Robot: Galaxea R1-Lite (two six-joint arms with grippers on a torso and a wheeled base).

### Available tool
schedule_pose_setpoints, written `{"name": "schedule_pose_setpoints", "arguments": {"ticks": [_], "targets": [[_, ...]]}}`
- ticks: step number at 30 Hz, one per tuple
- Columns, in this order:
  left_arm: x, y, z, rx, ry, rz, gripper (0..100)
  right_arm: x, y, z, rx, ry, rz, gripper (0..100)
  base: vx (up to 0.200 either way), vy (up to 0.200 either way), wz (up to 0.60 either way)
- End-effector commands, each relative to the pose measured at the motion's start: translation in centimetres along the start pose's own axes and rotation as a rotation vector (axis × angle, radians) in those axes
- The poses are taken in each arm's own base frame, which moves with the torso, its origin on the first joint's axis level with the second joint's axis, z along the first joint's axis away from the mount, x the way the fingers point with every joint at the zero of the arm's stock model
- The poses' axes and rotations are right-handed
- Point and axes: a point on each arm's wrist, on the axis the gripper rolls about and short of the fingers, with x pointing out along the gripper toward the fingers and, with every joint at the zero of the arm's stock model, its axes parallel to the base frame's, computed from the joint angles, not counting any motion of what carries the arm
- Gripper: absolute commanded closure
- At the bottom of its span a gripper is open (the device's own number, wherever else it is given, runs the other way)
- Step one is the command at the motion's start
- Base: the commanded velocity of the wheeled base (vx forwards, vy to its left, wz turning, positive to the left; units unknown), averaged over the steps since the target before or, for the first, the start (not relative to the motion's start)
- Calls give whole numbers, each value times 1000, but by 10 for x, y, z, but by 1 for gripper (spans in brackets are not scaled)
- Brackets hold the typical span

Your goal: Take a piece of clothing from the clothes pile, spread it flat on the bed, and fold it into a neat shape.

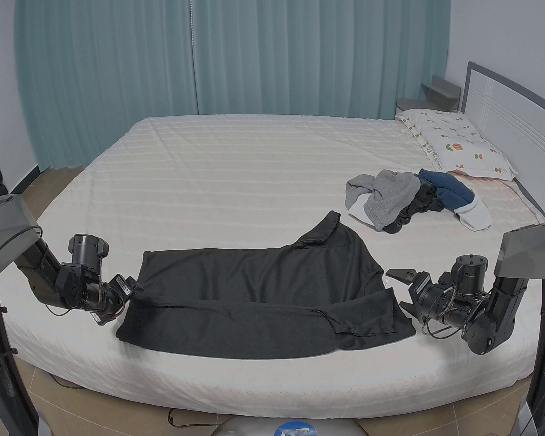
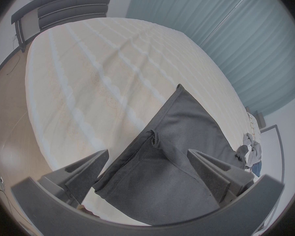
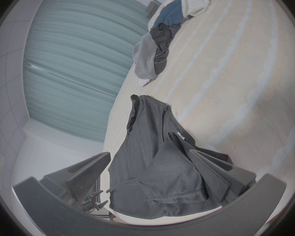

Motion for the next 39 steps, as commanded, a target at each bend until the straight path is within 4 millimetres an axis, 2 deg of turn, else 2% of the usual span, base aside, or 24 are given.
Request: {"name": "schedule_pose_setpoints", "arguments": {"ticks": [1, 3, 10, 20, 27, 34, 39], "targets": [[-6, 3, 5, -26, -14, -2, 0, -1, 0, 2, 30, -8, 10, 0, 0, 0, 0], [-5, 5, 8, -40, -7, -8, 0, -2, -2, 10, 74, -31, 19, 0, 0, 200, 0], [-7, 8, 10, -49, 7, -27, 0, 0, -6, 8, 91, -15, 14, 0, 0, 200, 0], [-6, 10, 10, -52, 9, -23, 0, 0, -5, 8, 89, -17, 20, 0, 0, 0, 0], [-9, 6, 8, -87, 15, -36, 0, -12, 6, 28, 77, -93, 76, 0, 0, 0, 0], [-13, 0, 4, -74, 14, -54, 0, -8, 0, 22, 80, -72, 57, 0, 171, 0, 0], [-19, -7, 9, -71, -5, -84, 0, -3, -2, 19, 80, -60, 52, 0, 0, 0, 0]]}}
